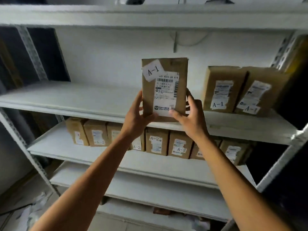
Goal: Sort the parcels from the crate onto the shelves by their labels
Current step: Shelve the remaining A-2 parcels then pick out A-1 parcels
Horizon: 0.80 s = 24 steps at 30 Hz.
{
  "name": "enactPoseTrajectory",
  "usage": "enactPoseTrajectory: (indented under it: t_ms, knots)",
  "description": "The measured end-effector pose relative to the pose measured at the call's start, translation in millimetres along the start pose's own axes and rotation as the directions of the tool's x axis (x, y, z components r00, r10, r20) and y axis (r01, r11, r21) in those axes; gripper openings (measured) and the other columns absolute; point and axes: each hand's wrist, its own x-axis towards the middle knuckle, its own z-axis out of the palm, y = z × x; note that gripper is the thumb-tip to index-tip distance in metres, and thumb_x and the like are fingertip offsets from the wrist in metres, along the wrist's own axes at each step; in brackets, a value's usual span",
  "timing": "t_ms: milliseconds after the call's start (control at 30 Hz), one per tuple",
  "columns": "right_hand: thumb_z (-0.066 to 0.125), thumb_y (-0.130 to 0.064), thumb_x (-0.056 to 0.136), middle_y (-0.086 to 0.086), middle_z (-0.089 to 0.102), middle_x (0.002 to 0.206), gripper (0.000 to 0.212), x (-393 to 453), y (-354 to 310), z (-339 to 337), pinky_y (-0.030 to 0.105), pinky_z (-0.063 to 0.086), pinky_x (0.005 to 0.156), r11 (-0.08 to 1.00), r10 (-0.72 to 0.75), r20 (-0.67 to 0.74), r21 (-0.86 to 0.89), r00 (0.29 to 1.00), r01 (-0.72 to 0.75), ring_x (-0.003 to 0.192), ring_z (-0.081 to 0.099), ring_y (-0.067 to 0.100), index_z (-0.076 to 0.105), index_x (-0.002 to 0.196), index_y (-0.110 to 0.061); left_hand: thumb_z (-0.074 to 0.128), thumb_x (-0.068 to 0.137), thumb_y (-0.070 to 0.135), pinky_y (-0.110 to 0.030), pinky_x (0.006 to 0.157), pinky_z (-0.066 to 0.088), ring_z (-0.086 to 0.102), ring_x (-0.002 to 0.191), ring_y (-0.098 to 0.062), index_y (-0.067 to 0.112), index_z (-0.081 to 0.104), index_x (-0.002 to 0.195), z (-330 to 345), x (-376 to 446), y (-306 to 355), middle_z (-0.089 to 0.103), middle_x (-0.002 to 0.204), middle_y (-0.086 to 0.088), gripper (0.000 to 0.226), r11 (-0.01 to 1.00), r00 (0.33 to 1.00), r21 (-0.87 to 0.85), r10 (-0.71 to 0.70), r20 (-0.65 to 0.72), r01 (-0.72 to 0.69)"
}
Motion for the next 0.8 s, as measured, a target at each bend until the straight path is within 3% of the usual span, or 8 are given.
enactPoseTrajectory:
  t_ms: [100, 167, 267, 400, 467, 567, 667, 800]
  knots:
    - [0.076, -0.046, 0.083, -0.009, 0.051, 0.131, 0.078, 0.8, 8.2, -15.8, 0.035, 0.052, 0.101, 0.996, 0.079, -0.072, -0.026, 0.994, -0.081, 0.120, 0.052, 0.009, 0.039, 0.149, -0.028, 0.075, 0.081, 0.005, -0.024, 0.079, 0.059, 0.059, 0.111, -0.013, 0.037, 0.035, 0.148, 28.4, 22.0, -5.7, 0.056, 0.124, 0.027, 0.085, 0.999, 0.999, -0.032, 0.013, 0.051, -0.011]
    - [0.075, -0.034, 0.087, -0.007, 0.047, 0.129, 0.075, 4.8, 17.5, -21.3, 0.032, 0.051, 0.101, 0.991, 0.105, -0.104, -0.072, 0.989, -0.113, 0.118, 0.050, 0.009, 0.037, 0.151, -0.025, 0.073, 0.081, 0.000, -0.017, 0.071, 0.057, 0.060, 0.105, -0.007, 0.037, 0.037, 0.147, 43.2, 35.9, -12.3, 0.056, 0.115, 0.033, 0.084, 0.999, 0.999, -0.049, 0.001, 0.054, 0.002]
    - [0.076, -0.031, 0.086, 0.005, 0.049, 0.137, 0.081, 19.6, 38.4, -25.2, 0.036, 0.053, 0.101, 0.983, 0.115, -0.111, -0.131, 0.987, -0.129, 0.121, 0.053, 0.016, 0.031, 0.154, -0.028, 0.067, 0.084, -0.002, -0.023, 0.074, 0.059, 0.061, 0.105, -0.013, 0.039, 0.038, 0.146, 63.9, 52.3, -29.1, 0.056, 0.118, 0.015, 0.080, 1.000, 1.000, -0.007, -0.006, 0.028, 0.006]
    - [0.077, -0.015, 0.085, 0.003, 0.040, 0.143, 0.099, 41.6, 63.7, -23.2, 0.010, 0.046, 0.090, 0.986, 0.096, -0.067, -0.129, 0.993, -0.104, 0.115, 0.045, 0.001, 0.014, 0.159, -0.031, 0.055, 0.092, 0.002, -0.019, 0.069, 0.058, 0.061, 0.104, -0.021, 0.036, 0.039, 0.148, 82.3, 79.2, -52.1, 0.046, 0.115, -0.002, 0.068, 0.992, 0.999, 0.127, 0.010, -0.044, -0.004]
    - [0.077, -0.009, 0.084, 0.003, 0.034, 0.150, 0.107, 50.4, 78.6, -21.5, 0.019, 0.048, 0.094, 0.994, 0.056, -0.033, -0.094, 0.998, -0.059, 0.117, 0.043, -0.002, 0.008, 0.158, -0.041, 0.054, 0.092, 0.001, -0.025, 0.072, 0.060, 0.062, 0.105, -0.022, 0.036, 0.042, 0.146, 90.6, 93.2, -61.2, 0.049, 0.117, -0.002, 0.065, 0.985, 0.997, 0.172, 0.005, -0.073, 0.007]
    - [0.074, -0.007, 0.085, -0.005, 0.027, 0.151, 0.100, 60.7, 95.6, -19.0, 0.010, 0.042, 0.095, 0.991, -0.011, 0.027, -0.135, 1.000, 0.015, 0.126, 0.039, -0.003, 0.016, 0.156, -0.044, 0.053, 0.093, 0.004, -0.027, 0.077, 0.053, 0.062, 0.103, -0.019, 0.032, 0.038, 0.149, 99.8, 111.7, -69.4, 0.058, 0.126, -0.003, 0.064, 0.946, 0.992, 0.323, 0.034, -0.123, 0.007]
    - [0.073, -0.011, 0.087, 0.003, 0.028, 0.152, 0.084, 69.2, 107.4, -22.2, 0.020, 0.039, 0.107, 0.961, -0.060, 0.021, -0.270, 0.998, 0.063, 0.137, 0.035, 0.013, 0.030, 0.155, -0.036, 0.054, 0.090, -0.001, -0.033, 0.083, 0.055, 0.064, 0.102, -0.023, 0.028, 0.038, 0.151, 109.5, 124.3, -74.8, 0.055, 0.127, -0.009, 0.069, 0.941, 0.993, 0.336, 0.005, -0.122, 0.037]
    - [0.071, -0.012, 0.089, 0.008, 0.025, 0.153, 0.080, 79.4, 114.5, -31.9, 0.021, 0.043, 0.098, 0.923, -0.030, 0.056, -0.383, 0.998, 0.050, 0.125, 0.045, 0.019, 0.030, 0.156, -0.029, 0.059, 0.089, 0.002, -0.045, 0.086, 0.058, 0.065, 0.105, -0.023, 0.023, 0.035, 0.151, 120.0, 126.4, -76.9, 0.056, 0.127, -0.010, 0.070, 0.943, 0.998, 0.332, 0.036, -0.054, -0.016]
